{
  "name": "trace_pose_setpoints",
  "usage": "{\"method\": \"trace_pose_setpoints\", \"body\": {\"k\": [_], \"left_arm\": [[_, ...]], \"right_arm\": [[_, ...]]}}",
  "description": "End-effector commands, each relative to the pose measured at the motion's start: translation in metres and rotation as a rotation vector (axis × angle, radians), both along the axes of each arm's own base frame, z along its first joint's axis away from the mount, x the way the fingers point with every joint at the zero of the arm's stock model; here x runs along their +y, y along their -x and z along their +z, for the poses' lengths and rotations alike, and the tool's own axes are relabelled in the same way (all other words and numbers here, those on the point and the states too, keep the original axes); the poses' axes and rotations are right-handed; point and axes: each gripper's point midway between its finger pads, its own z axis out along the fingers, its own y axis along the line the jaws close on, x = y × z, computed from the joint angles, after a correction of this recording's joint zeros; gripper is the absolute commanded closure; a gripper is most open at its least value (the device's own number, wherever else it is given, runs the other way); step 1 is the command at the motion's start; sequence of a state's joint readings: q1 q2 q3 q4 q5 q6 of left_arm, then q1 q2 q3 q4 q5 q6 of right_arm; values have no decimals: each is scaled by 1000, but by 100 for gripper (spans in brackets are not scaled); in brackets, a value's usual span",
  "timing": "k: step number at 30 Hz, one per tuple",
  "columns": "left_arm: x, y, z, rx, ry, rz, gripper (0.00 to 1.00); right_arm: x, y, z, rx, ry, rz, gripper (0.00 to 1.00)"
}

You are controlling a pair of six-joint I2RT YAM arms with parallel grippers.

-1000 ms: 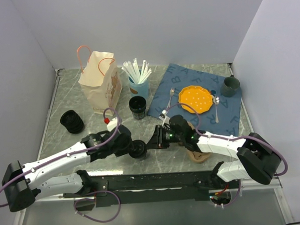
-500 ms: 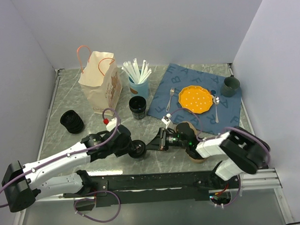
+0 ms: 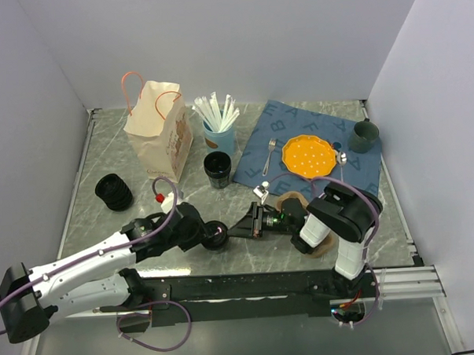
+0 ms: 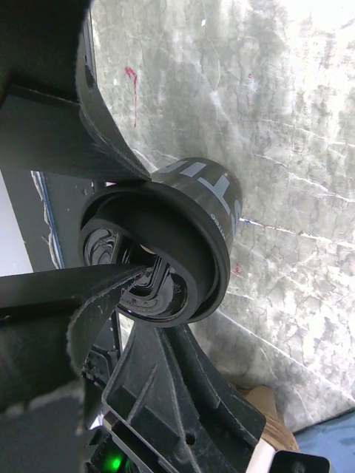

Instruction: Pack the takeout coffee

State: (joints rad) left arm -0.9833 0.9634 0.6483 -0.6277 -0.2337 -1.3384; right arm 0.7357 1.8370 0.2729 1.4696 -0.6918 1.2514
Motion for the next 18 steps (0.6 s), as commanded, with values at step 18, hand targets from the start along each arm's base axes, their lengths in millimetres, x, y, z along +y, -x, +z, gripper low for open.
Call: {"method": "trace_pose_setpoints", "body": {"k": [18], "left_arm": [[2,2,30,20,-30,-15,40]], "right_arm": [[-19,-1,32,-268,378,71,46]]}}
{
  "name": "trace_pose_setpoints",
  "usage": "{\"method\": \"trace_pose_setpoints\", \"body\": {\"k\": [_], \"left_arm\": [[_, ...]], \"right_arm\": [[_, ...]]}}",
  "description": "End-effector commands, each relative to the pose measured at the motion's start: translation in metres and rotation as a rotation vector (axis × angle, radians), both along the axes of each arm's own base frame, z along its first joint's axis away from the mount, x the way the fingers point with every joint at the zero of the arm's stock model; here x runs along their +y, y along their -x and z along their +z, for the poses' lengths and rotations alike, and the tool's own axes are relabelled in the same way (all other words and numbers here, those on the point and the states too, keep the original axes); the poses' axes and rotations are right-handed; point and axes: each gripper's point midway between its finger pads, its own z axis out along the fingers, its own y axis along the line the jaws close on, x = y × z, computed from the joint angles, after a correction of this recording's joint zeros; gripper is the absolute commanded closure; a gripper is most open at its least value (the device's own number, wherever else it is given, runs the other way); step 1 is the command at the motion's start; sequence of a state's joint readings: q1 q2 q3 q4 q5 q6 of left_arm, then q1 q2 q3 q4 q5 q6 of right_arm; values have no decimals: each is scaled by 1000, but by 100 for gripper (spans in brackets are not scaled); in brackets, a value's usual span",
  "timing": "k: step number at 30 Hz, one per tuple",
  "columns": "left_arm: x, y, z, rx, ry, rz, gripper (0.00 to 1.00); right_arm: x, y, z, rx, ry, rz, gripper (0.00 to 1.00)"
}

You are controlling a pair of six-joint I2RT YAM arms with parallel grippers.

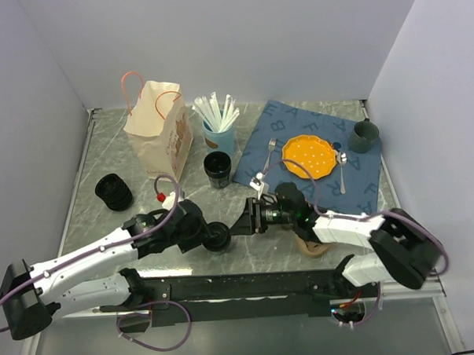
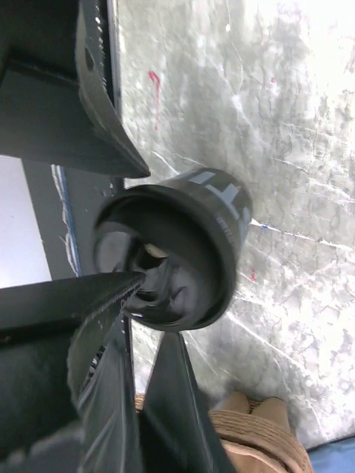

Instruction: Pack the takeout coffee

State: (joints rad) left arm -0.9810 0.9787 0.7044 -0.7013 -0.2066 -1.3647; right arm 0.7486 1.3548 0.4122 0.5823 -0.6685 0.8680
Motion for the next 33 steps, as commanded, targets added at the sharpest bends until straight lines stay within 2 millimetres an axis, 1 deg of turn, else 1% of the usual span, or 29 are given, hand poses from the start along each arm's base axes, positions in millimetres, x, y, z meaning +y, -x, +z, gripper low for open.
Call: {"method": "trace_pose_setpoints", "body": {"k": [1,2,3,4,5,6,7,8,10,11,12,13,14,15,16,17,18,19,20,22,23,24,25,26,27,29,31,33], "left_arm": [[-1,-7,30,-40,-12,-25,37],[-3,-8,34,-46,-8,-27,36],[-4,-9,37,-51,-6,-30,35],[-7,-12,44,-59,1,-28,34],[-7,-12,47,-65,1,-29,32],[-7,-14,50,-71,-1,-25,31],[-7,-18,58,-91,-1,-15,29],[-2,-20,60,-98,-12,-2,28],[5,-28,69,-120,-35,28,25],[22,-34,64,-93,-77,77,24],[32,-39,65,-90,-106,82,23],[40,-44,66,-86,-120,106,18],[58,-55,66,-78,-143,174,12],[69,-56,64,-70,-172,179,6],[78,-60,63,-62,-184,197,1],[94,-66,59,-33,-190,253,3],[102,-66,55,-12,-207,261,3],[109,-65,48,18,-220,274,3],[119,-67,44,39,-219,309,3],[122,-65,36,57,-208,307,3],[129,-67,34,64,-201,331,3],[127,-67,33,71,-176,314,3],[130,-67,28,72,-161,321,3],[138,-69,27,73,-148,350,3],[138,-69,26,77,-135,337,3],[147,-71,25,66,-130,362,3],[150,-72,24,60,-136,354,3],[152,-70,19,71,-146,345,3]], "right_arm": [[-12,-8,10,-89,171,-9,46],[-20,-5,6,-67,221,-16,44],[-22,-14,14,-105,245,-46,43],[-26,-15,14,-104,276,-58,43],[-29,-16,22,-106,301,-66,43],[-31,-21,25,-139,322,-76,43],[-31,-22,30,-157,324,-73,42],[-29,-27,41,-187,319,-80,42],[-32,-29,42,-219,370,-70,42],[-26,-36,56,-251,372,-68,41],[-27,-31,54,-270,414,-33,40],[-26,-33,56,-297,433,-27,34],[-20,-37,64,-332,440,-14,30],[-20,-38,65,-375,467,10,24],[-16,-32,64,-394,488,51,11],[-10,-37,67,-418,508,67,6],[-8,-37,67,-447,532,97,0],[-6,-30,64,-448,564,139,0],[0,-36,66,-469,587,140,0],[5,-32,63,-492,623,187,0],[13,-29,63,-511,634,210,0],[16,-27,62,-520,646,229,0],[18,-26,59,-523,657,243,0],[23,-21,55,-519,676,275,0],[24,-22,51,-526,699,283,0],[29,-19,45,-526,739,309,0],[34,-22,40,-528,772,315,0],[37,-18,37,-520,778,332,0]]}}
